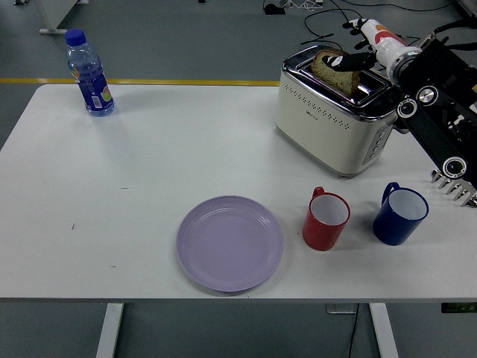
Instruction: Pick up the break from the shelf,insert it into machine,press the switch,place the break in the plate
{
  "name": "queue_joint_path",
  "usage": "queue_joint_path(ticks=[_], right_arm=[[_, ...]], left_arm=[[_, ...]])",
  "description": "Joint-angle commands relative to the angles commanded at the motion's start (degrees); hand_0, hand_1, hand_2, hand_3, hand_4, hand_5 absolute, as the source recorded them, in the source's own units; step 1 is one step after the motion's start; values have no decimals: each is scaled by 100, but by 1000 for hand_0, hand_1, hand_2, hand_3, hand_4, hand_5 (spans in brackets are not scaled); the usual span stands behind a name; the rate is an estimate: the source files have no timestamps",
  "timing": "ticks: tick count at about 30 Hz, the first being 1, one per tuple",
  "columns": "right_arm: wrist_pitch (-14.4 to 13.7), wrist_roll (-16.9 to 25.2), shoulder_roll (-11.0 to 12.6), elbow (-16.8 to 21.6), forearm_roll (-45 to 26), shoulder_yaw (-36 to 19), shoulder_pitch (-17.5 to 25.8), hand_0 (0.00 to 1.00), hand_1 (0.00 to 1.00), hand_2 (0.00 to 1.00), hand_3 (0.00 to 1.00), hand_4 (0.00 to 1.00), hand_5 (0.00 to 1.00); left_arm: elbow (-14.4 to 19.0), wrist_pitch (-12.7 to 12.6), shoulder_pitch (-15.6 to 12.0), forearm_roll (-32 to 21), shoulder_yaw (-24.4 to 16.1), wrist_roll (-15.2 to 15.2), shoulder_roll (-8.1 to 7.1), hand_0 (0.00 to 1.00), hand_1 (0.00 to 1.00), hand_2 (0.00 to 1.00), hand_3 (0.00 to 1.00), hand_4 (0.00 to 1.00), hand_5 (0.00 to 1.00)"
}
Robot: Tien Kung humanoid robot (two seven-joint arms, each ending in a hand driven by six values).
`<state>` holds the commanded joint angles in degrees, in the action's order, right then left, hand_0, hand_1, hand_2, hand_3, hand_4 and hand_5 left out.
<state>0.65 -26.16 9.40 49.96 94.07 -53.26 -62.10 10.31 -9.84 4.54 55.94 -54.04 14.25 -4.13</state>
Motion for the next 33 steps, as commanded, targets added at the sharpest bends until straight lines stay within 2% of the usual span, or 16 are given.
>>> queue_joint_path(ticks=[5,10,13,14,19,20,25,26,31,32,33], right_arm=[[51,-14,-268,-502,-20,160,-213,862,793,861,888,782,412],[7,20,-408,-993,-193,312,-430,863,792,869,886,781,410],[-14,36,-529,-1262,-79,267,-522,863,792,869,886,781,410],[-8,36,-565,-1332,-49,266,-550,844,771,819,865,781,402],[-22,23,-738,-1665,239,378,-719,844,771,819,865,781,402],[-6,18,-781,-1739,336,418,-763,697,641,662,778,672,168],[-52,67,-940,-1994,552,585,-904,697,641,662,778,672,168],[-42,62,-940,-2034,572,612,-924,601,579,598,746,654,139],[-67,64,-940,-2205,700,740,-1005,601,579,598,746,654,139],[-97,78,-940,-2256,735,780,-1029,468,505,534,681,619,85],[-112,86,-940,-2286,758,812,-1045,468,505,534,681,619,85]], left_arm=[[0,-6,-5,39,1,27,3,662,577,606,626,336,998],[0,-4,-2,91,13,57,4,663,577,606,627,338,998],[0,-3,9,91,34,63,-1,663,577,606,627,338,998],[0,-3,13,93,35,64,-3,663,578,604,628,340,998],[0,-9,37,90,48,63,-8,663,578,604,628,340,998],[0,-12,44,89,50,62,-7,665,578,603,629,344,998],[0,-19,69,96,47,62,-10,665,578,603,629,344,998],[0,-20,73,102,44,63,-10,664,578,602,629,344,998],[0,-28,90,93,46,59,-9,664,578,602,629,344,998],[0,-30,91,99,37,59,-8,665,578,602,629,345,998],[0,-32,91,105,32,59,-8,665,578,602,629,345,998]])
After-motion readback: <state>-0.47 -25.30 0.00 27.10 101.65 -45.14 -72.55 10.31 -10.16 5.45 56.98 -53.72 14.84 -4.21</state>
